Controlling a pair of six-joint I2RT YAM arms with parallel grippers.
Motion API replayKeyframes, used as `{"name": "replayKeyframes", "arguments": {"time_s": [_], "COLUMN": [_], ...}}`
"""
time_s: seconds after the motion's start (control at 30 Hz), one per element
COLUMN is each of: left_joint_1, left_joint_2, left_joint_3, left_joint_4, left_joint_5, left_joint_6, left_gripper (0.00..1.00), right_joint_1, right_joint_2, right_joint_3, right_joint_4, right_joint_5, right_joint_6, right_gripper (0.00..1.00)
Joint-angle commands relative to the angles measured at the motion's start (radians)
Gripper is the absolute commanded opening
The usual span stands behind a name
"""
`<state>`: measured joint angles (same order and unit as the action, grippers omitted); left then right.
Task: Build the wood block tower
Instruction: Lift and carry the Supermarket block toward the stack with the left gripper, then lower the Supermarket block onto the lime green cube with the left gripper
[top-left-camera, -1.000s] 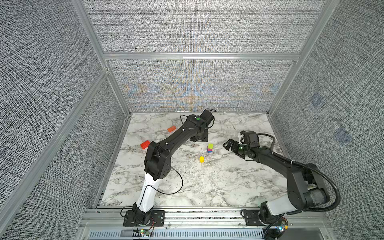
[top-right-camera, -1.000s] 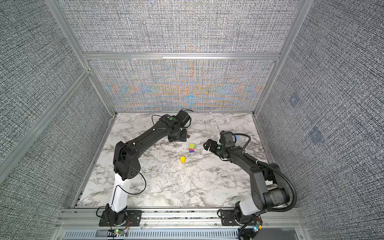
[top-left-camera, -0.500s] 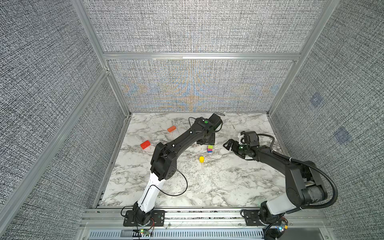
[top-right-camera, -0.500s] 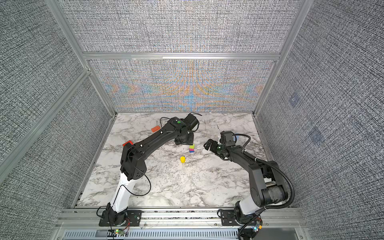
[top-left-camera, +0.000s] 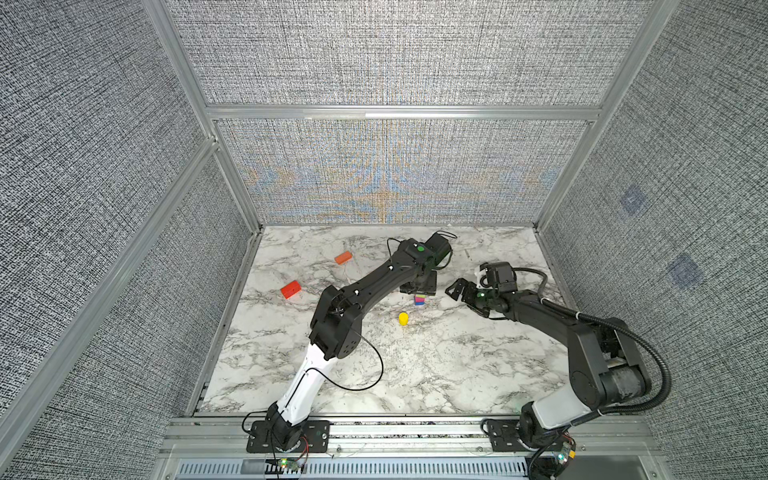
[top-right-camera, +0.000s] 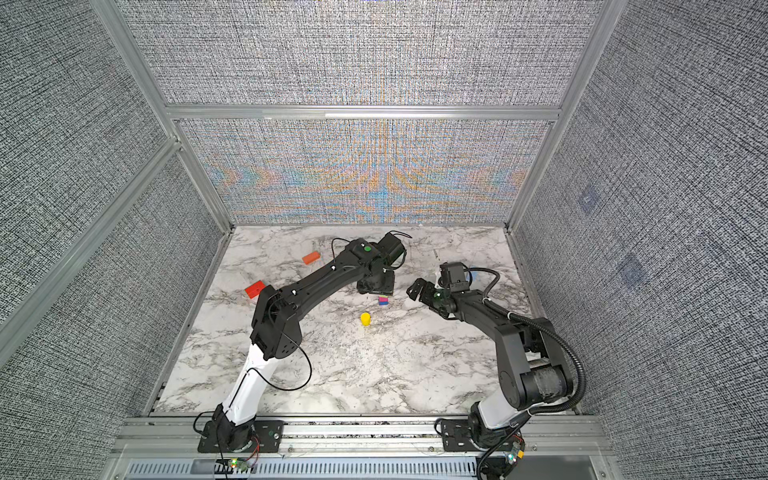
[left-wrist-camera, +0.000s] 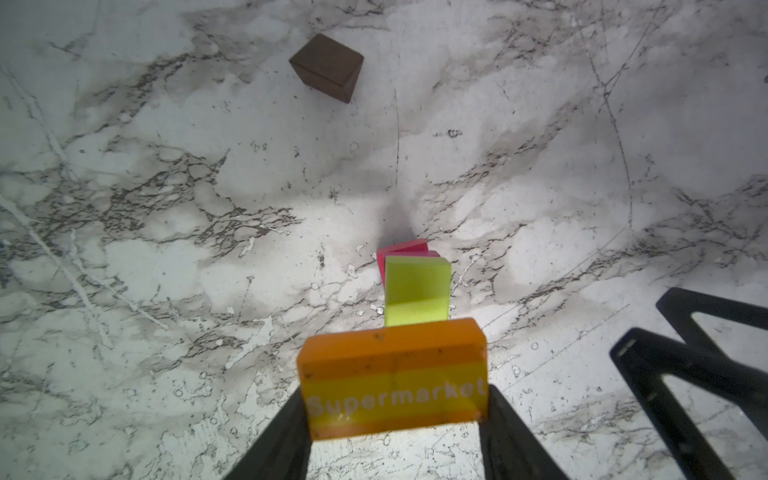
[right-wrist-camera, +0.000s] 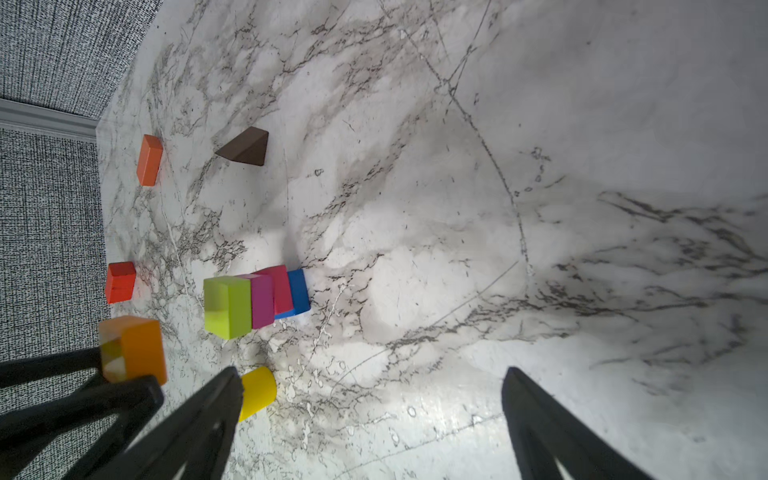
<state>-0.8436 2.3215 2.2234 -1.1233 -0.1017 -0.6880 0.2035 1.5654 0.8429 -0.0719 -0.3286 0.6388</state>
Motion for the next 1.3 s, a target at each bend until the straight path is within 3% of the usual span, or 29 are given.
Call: {"name": "replayKeyframes", "arguments": {"time_s": [0.0, 1.27], "left_joint_1": [-0.003, -0.001], "left_joint_2": [0.015, 0.09], "left_joint_3": [0.019, 0.081], "left_joint_4": [-0.015, -0.016], "left_joint_5": [0.008, -0.003], "left_joint_6": [-0.002, 0.019], "left_gripper": [0.49, 0.52], "right_joint_1": [-0.002, -0.013], "right_joint_2": [0.003, 0.021], "right_joint_3": [0.007, 0.009], "right_joint_4": [-0.012, -0.002], "right_joint_5": [-0.011, -0.026], "right_joint_6": [-0.009, -0.012], "right_gripper": [0.99, 0.99]}}
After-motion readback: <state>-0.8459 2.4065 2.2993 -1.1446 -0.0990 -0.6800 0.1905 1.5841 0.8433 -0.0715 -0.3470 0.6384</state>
